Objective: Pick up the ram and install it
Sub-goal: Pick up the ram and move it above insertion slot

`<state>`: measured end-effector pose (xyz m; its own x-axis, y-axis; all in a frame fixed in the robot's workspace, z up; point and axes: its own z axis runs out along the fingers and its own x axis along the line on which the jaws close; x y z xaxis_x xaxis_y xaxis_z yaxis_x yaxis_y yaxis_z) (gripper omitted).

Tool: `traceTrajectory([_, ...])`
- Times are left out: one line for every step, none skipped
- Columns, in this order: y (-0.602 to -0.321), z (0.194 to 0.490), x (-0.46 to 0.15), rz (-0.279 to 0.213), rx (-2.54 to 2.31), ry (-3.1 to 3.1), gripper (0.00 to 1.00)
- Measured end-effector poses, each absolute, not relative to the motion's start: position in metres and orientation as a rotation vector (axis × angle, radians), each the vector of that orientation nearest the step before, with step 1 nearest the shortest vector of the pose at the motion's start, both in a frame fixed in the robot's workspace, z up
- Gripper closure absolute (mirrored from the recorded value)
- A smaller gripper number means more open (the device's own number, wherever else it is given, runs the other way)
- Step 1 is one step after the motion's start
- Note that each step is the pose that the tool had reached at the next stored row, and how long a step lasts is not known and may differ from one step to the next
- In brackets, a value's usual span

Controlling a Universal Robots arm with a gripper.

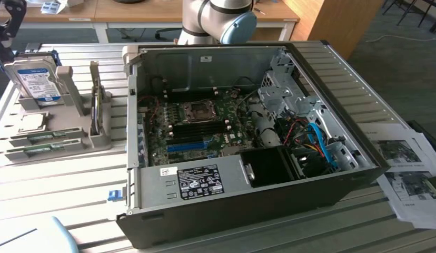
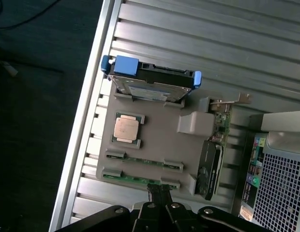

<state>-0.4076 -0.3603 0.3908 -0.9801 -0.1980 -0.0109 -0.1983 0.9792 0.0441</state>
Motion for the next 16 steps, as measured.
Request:
traceTrajectory([-0.3603,0.3908,-0.4076,0.071,-0.328,3.117,0.91])
traceTrajectory([-0.3603,0.3908,-0.4076,0.071,-0.345,3.116,0.91])
traceTrajectory([-0.3603,0.3908,-0.4075,0.071,-0.361,3.114,0.91])
traceTrajectory([-0.3603,0.3909,-0.4076,0.071,-0.377,3.113,0.91])
traceTrajectory([-0.3603,0.3908,-0.4076,0.071,-0.394,3.111,0.91])
traceTrajectory([-0.3603,0.3908,-0.4076,0.071,-0.410,3.109,0.91])
traceTrajectory([-0.3603,0.3908,-0.4076,0.071,-0.426,3.107,0.91])
traceTrajectory([-0.3603,0.3909,-0.4076,0.071,-0.441,3.105,0.91])
traceTrajectory([-0.3603,0.3908,-0.4076,0.071,-0.457,3.103,0.91])
traceTrajectory([-0.3603,0.3908,-0.4076,0.071,-0.473,3.101,0.91])
traceTrajectory([-0.3603,0.3908,-0.4076,0.071,-0.490,3.098,0.91])
traceTrajectory([-0.3603,0.3908,-0.4076,0.071,-0.507,3.096,0.91])
traceTrajectory([-0.3603,0.3908,-0.4076,0.071,-0.523,3.093,0.91])
traceTrajectory([-0.3603,0.3908,-0.4076,0.071,-0.540,3.091,0.91])
traceTrajectory([-0.3603,0.3908,-0.4076,0.071,-0.556,3.088,0.91])
traceTrajectory([-0.3603,0.3908,-0.4075,0.071,-0.574,3.085,0.91])
